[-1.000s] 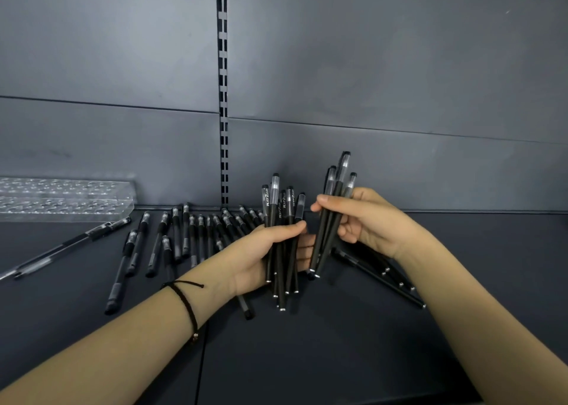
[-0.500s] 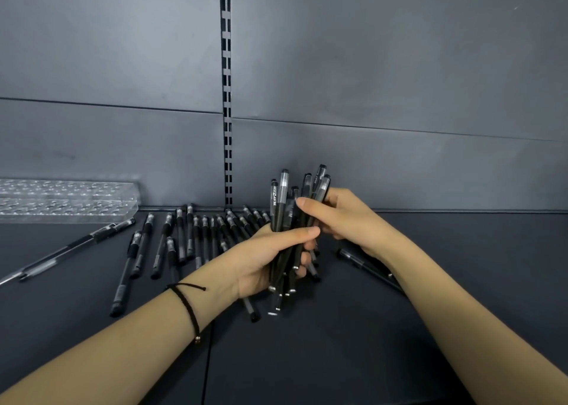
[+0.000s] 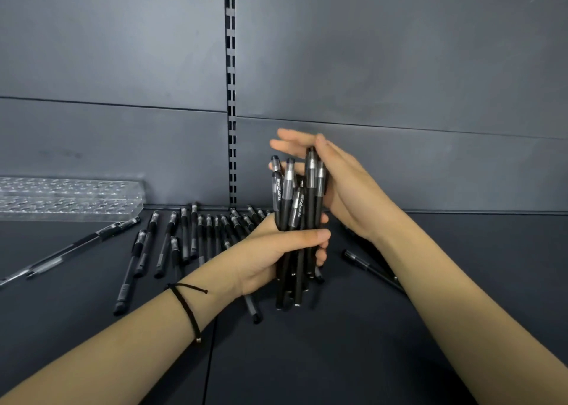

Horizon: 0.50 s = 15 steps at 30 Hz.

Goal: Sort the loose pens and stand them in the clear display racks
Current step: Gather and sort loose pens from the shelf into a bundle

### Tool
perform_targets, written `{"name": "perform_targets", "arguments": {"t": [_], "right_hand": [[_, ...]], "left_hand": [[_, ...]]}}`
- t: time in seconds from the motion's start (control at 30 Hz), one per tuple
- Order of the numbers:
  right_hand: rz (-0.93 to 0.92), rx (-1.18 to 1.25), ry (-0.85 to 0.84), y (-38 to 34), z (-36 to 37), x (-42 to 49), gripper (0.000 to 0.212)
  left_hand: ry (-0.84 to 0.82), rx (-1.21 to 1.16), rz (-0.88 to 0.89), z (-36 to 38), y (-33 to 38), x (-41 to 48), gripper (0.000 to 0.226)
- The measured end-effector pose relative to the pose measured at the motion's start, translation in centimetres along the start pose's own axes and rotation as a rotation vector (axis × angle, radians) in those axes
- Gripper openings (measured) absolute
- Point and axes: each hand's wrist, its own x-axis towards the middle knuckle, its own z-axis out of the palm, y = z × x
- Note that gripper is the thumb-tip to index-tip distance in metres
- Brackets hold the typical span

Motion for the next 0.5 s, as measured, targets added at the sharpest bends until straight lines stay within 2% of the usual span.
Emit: {"name": "perform_targets", "arguments": {"t": [0.13, 0.27, 0.37, 0.5], "right_hand": [[-0.038, -0.141, -0.025, -0.7, 1.1, 0.1, 0.035], [-0.084, -0.026, -0.023, -1.0, 1.0, 0.0, 0.035], [-0.129, -0.084, -0.088, -1.4, 0.7, -0.5, 0.039], [-0.087, -0.249, -0.194, -0.8, -0.9, -0.6, 0.039]], "left_hand": [[0.002, 0.152, 0.109, -0.1, -0.2, 0.2, 0.023], [0.061, 0.266, 0.194, 0.1, -0.3, 0.3, 0.016], [0.072, 0.295, 0.194, 0.6, -0.6, 0.4, 0.015], [0.042, 0.285, 0.106, 0.7, -1.6, 0.7, 0.020]]}}
